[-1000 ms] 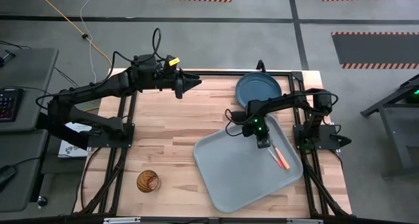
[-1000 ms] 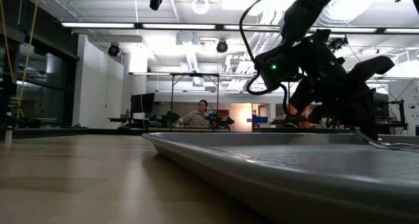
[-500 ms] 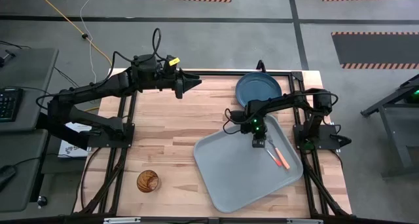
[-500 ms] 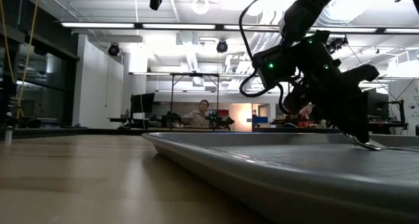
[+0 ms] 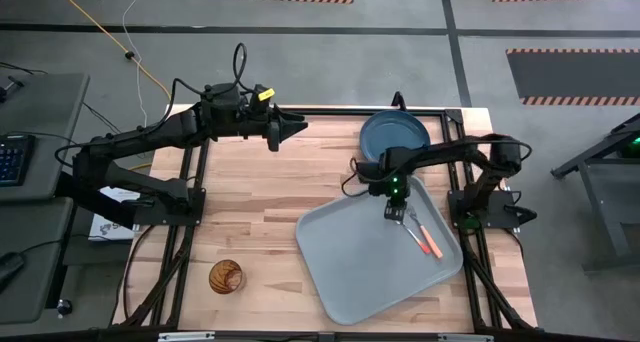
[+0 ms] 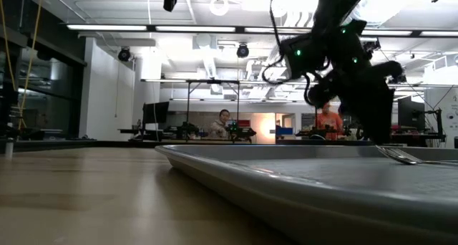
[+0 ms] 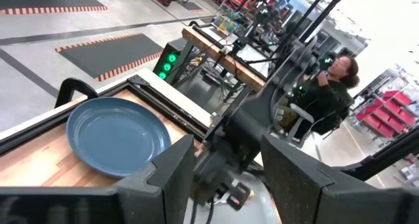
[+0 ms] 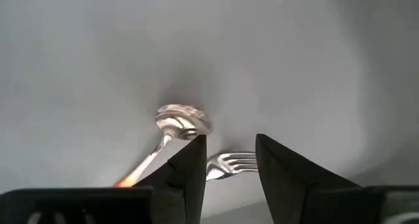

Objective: Pick and place plate/cup/fork/spoon on tray
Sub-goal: Put the blue plate on the gray tray

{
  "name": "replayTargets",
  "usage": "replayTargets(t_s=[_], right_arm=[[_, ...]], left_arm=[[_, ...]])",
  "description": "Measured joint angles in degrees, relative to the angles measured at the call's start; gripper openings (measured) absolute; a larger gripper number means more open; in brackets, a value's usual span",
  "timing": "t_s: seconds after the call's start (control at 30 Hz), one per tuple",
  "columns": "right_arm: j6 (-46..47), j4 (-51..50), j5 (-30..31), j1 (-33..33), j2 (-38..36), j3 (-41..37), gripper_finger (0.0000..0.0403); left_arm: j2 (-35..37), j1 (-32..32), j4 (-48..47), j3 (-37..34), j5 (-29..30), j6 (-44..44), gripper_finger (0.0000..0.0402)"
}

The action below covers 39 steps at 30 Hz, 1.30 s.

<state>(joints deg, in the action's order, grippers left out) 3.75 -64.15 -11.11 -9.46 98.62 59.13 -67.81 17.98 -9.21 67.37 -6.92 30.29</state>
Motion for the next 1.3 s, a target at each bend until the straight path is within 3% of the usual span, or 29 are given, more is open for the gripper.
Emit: replayTargets(t_s=[0.23,0.5,0.8,1.03,1.3], right_arm=[[7.50,2.28,2.08,-0.69,-10.74,-0.02,0.0124],[16.12,16.15,2.07,1.49,-19.51,0.00,0.0094],[18.43,28.37,0.92,4.81,-17.63,-0.01,0.0005],[18.95,33.40,-4.40,7.21,-13.97,-0.01,0.0002],[19.78,36.12,-6.49,10.49,-9.09,0.00,0.0001]], left_arm=[[0.00,0.00,-0.22,0.00,0.00,-0.51,0.0170],[0.00,0.00,-0.21,0.00,0.00,-0.53,0.0170],[0.00,0.00,-0.18,0.00,0.00,-0.51,0.0170],[0.00,0.00,-0.22,0.00,0.00,-0.50,0.0170],[0.00,0.00,-0.32,0.00,0.02,-0.51,0.0170]])
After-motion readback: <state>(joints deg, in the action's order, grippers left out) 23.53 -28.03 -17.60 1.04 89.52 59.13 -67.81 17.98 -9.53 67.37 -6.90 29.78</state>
